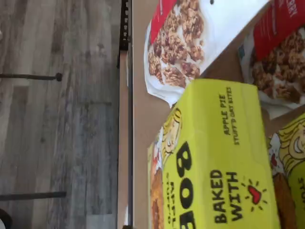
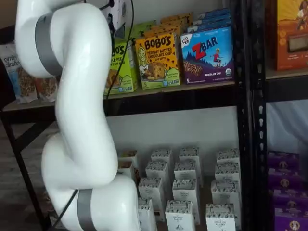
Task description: Pick the green box on the top shelf, the fourth from the left
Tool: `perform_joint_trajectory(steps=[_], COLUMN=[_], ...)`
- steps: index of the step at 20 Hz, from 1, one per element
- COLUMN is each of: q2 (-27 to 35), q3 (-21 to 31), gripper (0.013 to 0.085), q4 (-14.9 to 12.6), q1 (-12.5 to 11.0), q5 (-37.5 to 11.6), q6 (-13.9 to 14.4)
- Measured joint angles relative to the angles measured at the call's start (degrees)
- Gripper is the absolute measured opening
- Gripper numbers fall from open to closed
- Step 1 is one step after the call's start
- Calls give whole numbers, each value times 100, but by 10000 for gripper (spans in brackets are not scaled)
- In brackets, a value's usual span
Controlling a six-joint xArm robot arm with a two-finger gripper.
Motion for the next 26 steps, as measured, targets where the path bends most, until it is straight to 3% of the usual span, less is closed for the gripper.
perform_joint_trajectory(steps=[11, 26], q2=[525, 511], q3=[-637, -395], gripper=[850, 850], q4=[-233, -567], q1=[80, 305], q5=[425, 315], q6=[75, 173])
